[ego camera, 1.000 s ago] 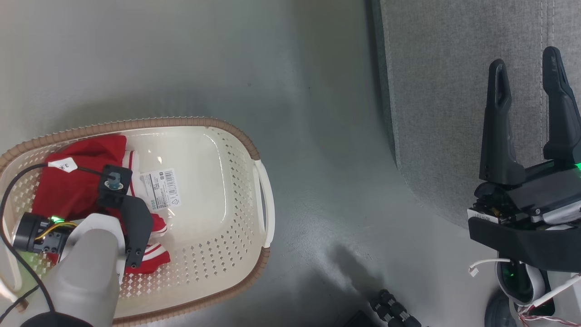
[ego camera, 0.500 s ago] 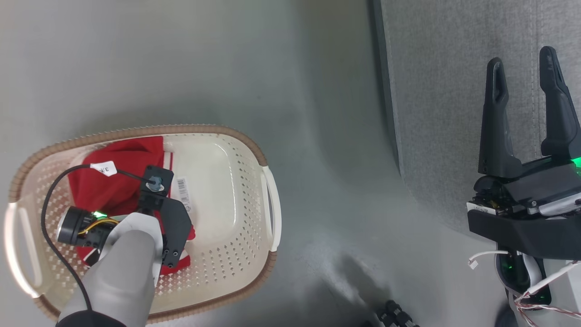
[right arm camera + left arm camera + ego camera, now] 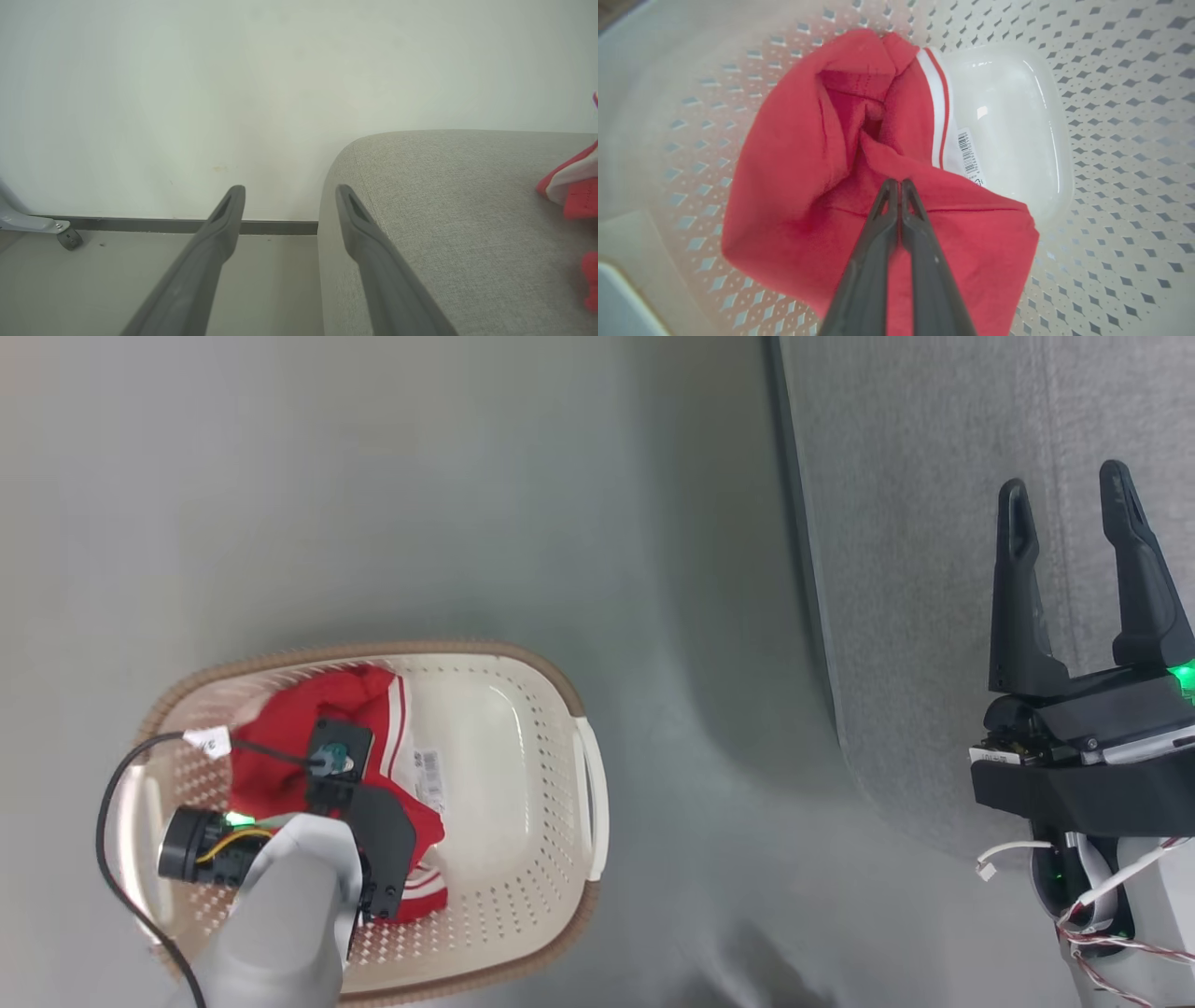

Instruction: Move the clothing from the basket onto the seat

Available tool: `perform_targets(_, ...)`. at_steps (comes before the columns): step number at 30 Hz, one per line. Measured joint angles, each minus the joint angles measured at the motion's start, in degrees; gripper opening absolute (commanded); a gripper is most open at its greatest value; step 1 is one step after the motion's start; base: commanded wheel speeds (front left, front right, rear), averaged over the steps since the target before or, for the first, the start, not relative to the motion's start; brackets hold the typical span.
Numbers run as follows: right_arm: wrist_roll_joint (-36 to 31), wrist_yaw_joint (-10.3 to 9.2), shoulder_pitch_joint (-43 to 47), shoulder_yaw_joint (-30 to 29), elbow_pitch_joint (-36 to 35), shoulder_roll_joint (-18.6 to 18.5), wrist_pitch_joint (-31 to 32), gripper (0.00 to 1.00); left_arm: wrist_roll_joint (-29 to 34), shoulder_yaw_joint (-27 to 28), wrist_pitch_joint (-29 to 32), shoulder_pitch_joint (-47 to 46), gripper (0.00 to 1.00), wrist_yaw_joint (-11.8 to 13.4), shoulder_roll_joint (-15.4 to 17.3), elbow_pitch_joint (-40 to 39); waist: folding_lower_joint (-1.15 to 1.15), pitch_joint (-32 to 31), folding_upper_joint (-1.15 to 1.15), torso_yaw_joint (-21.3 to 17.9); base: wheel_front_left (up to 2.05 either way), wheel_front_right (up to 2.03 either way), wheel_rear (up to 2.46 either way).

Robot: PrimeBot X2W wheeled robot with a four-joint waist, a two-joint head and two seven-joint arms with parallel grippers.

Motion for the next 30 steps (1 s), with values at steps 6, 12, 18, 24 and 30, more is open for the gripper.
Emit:
perform_targets(6, 0.02, 0.07, 0.27, -0.48, 2.65, -0.68, 0.0, 1.0, -2.71, 1.29, -4.11, 2.48, 0.0, -0.98, -0.73, -0.77, 0.0, -4.39, 0.0, 1.57, 0.0, 0.0, 0.0)
perform_targets(12, 0.12, 0.51, 2.37, -1.02, 5.39, -1.35, 0.0, 1.0, -4.31, 2.37, -8.21, 5.1, 0.0, -1.51, -1.2, -1.88, 0.0, -9.14, 0.0, 3.24, 0.0, 0.0, 0.0)
perform_targets(18, 0.66, 0.52, 5.09, -1.18, 7.65, -1.4, 0.01, 1.0, -6.54, 2.66, -12.24, 8.09, 0.0, -2.48, -1.25, -3.32, 0.0, -14.16, 0.0, 4.84, 0.0, 0.0, 0.0)
perform_targets(24, 1.4, 0.58, 7.86, -1.15, 9.4, -1.4, 0.01, 1.0, -7.27, 3.13, -16.28, 10.47, 0.0, -2.98, -1.26, -5.33, 0.0, -19.24, -0.01, 6.17, 0.0, 0.0, 0.0)
perform_targets(30, 1.66, 1.05, 10.14, -0.62, 11.26, -1.34, 0.04, 1.0, -9.94, 2.74, -17.67, 12.89, 0.0, -2.99, -1.27, -8.87, 0.0, -24.22, -0.01, 7.16, 0.0, 0.0, 0.0)
